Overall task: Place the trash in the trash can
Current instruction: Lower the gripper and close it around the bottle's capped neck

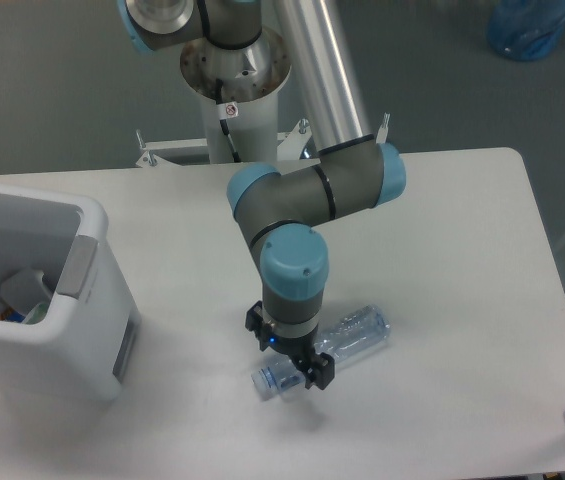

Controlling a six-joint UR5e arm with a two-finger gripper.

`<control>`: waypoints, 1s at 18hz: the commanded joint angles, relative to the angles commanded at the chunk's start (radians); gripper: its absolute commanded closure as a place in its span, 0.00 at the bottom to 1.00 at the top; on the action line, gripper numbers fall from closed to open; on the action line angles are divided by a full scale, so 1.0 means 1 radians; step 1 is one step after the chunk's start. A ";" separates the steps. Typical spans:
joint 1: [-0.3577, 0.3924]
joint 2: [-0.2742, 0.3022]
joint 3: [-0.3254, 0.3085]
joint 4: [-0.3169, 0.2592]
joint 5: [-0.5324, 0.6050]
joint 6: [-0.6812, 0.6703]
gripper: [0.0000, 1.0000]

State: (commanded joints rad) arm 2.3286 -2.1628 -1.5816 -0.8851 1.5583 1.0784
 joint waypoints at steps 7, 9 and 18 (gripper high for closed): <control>-0.020 -0.045 0.034 0.005 0.045 -0.012 0.38; -0.018 -0.045 0.038 0.003 0.045 -0.015 0.50; -0.005 0.012 0.106 0.002 0.029 -0.069 0.64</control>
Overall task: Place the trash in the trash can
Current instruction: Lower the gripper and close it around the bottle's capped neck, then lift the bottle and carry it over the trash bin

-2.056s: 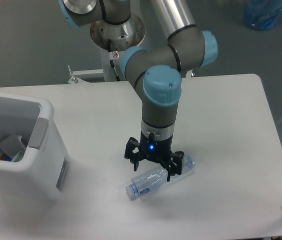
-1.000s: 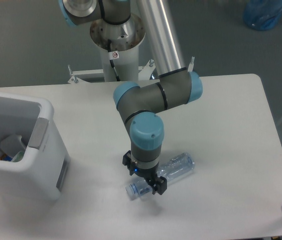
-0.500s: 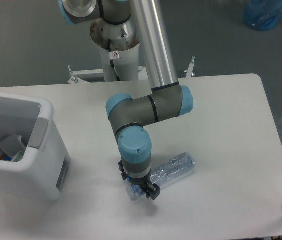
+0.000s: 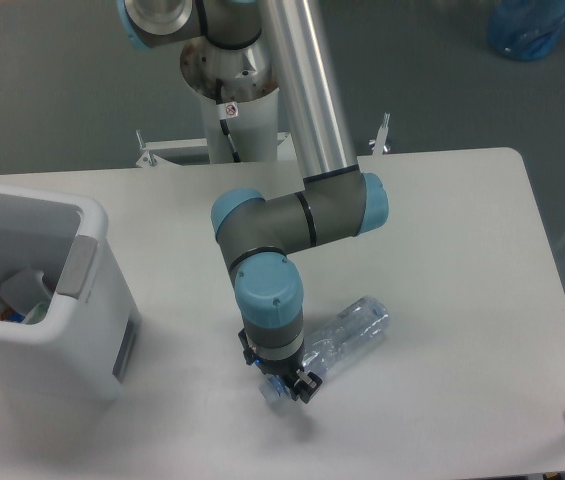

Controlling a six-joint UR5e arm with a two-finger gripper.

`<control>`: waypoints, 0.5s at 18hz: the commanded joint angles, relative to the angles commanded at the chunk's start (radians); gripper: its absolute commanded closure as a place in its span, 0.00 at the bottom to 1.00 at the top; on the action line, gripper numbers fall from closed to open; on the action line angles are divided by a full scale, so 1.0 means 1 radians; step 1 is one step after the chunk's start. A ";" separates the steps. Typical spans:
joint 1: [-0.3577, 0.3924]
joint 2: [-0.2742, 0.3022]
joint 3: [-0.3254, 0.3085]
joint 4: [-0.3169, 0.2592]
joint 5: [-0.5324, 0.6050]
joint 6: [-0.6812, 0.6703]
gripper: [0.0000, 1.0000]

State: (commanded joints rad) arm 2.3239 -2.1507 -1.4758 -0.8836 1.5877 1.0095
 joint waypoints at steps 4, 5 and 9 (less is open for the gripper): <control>0.023 0.044 0.022 0.000 -0.113 -0.097 0.64; 0.023 0.052 0.028 0.000 -0.161 -0.130 0.64; 0.032 0.097 0.080 0.000 -0.363 -0.282 0.64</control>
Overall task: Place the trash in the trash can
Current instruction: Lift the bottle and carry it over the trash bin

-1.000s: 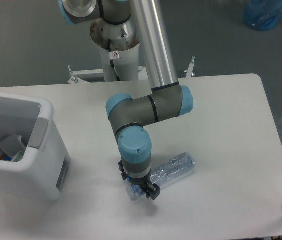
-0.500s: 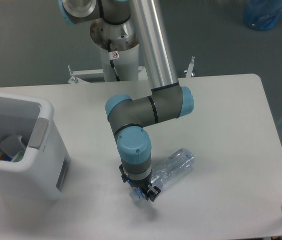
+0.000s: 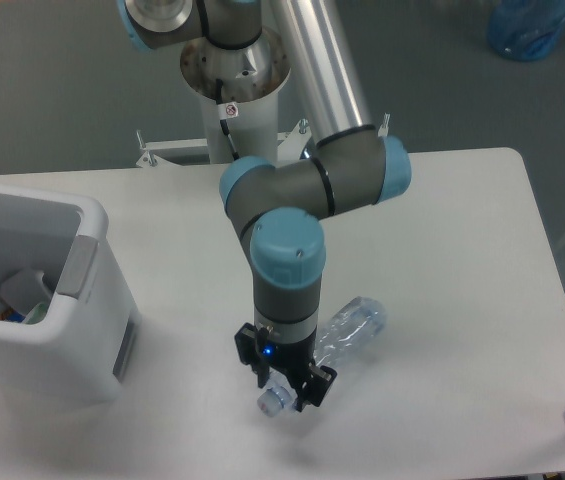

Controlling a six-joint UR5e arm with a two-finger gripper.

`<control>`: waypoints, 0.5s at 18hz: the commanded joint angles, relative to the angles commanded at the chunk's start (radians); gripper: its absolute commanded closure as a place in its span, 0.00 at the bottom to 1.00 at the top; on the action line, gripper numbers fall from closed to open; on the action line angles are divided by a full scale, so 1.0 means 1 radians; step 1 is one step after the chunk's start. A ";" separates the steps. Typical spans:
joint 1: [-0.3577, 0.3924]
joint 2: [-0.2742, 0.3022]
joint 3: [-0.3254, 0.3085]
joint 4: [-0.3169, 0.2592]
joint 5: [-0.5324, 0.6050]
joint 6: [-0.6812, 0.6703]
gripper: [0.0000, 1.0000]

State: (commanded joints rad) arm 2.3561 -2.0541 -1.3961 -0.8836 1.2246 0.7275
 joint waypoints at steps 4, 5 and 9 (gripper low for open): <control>0.041 0.040 0.052 0.002 -0.273 -0.193 0.64; 0.054 0.043 0.067 0.002 -0.353 -0.226 0.64; 0.089 0.087 0.104 0.002 -0.678 -0.290 0.63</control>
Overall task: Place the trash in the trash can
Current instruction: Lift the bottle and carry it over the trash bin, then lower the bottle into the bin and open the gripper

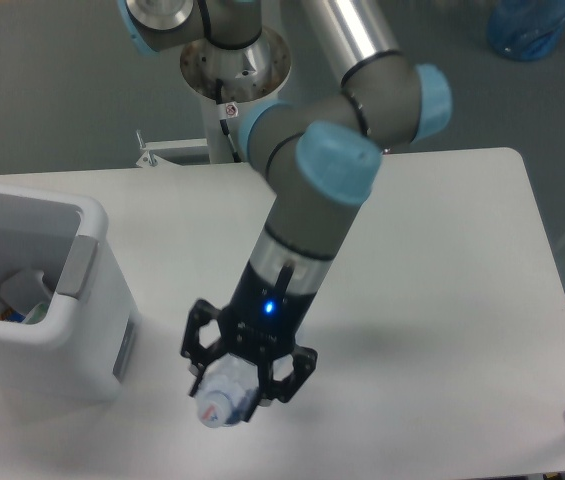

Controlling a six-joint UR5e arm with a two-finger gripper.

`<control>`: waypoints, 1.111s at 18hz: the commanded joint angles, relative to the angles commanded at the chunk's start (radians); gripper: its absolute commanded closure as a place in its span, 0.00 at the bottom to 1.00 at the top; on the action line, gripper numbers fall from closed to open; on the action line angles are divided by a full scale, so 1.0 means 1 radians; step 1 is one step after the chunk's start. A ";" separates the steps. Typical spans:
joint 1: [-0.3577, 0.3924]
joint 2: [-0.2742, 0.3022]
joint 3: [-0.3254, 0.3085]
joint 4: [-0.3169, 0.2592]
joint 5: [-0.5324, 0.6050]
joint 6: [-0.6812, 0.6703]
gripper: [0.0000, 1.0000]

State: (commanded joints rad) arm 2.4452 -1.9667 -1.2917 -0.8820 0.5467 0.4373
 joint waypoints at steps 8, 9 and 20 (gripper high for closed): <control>-0.032 0.058 0.058 0.000 -0.172 -0.008 0.63; -0.050 0.060 0.054 0.002 -0.185 -0.003 0.63; -0.163 0.068 0.040 0.031 -0.202 -0.012 0.61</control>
State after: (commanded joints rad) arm 2.2826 -1.8991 -1.2517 -0.8514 0.3451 0.4249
